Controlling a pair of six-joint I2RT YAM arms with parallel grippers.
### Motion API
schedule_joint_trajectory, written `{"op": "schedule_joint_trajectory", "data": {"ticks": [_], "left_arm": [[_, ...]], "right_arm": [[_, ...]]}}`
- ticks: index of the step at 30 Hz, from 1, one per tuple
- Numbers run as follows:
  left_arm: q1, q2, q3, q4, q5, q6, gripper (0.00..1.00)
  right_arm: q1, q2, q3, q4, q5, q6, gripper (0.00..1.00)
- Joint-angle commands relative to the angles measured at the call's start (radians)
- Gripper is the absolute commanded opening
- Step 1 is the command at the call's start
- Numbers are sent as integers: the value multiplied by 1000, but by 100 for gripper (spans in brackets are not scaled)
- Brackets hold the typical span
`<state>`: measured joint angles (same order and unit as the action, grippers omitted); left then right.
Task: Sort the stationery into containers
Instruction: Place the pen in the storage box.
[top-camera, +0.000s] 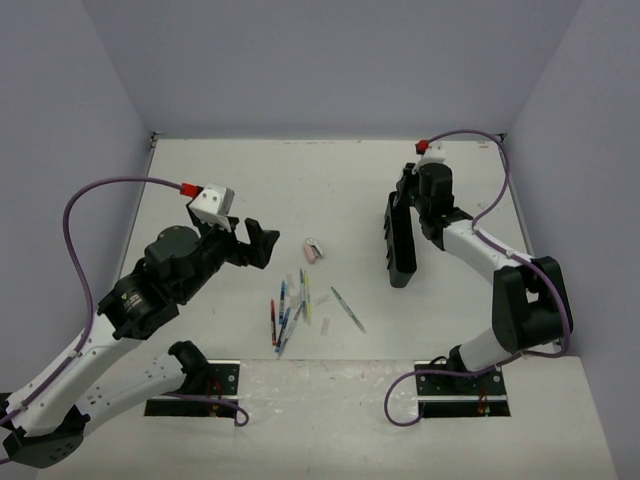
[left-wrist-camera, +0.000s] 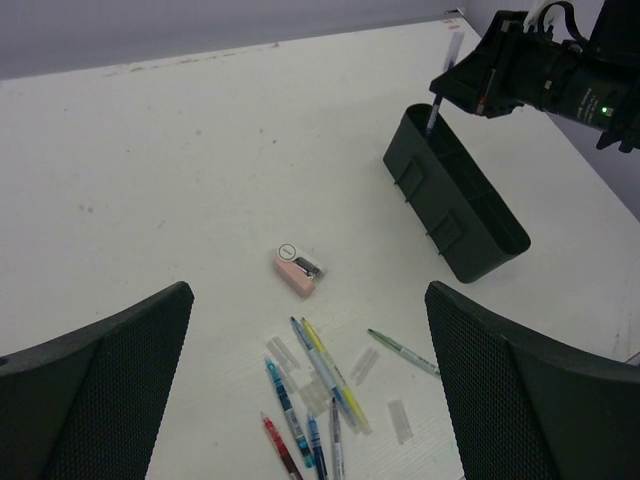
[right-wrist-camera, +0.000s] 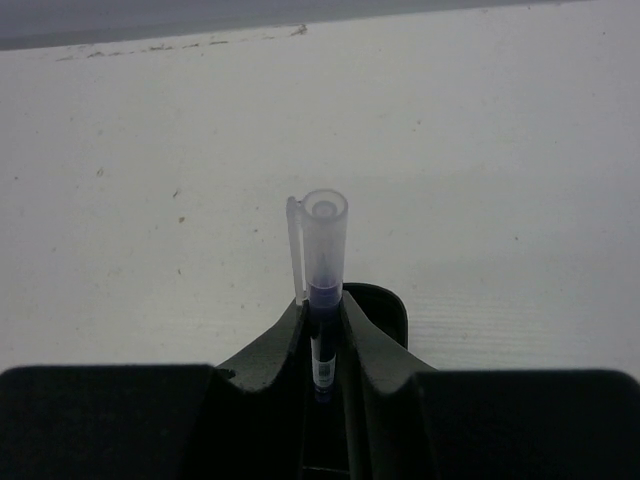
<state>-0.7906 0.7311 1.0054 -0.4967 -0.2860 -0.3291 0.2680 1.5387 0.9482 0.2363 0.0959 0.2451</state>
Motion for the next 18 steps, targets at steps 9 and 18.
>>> {"op": "schedule_joint_trajectory", "data": {"ticks": [9, 18], "left_arm": [[2, -21, -14, -27, -51, 39, 100], [2, 53, -46, -53, -190, -55, 100]], "right_arm": [[-4, -58, -5, -23, 27, 0, 32], [68, -253, 61, -258, -43, 36, 65]]}}
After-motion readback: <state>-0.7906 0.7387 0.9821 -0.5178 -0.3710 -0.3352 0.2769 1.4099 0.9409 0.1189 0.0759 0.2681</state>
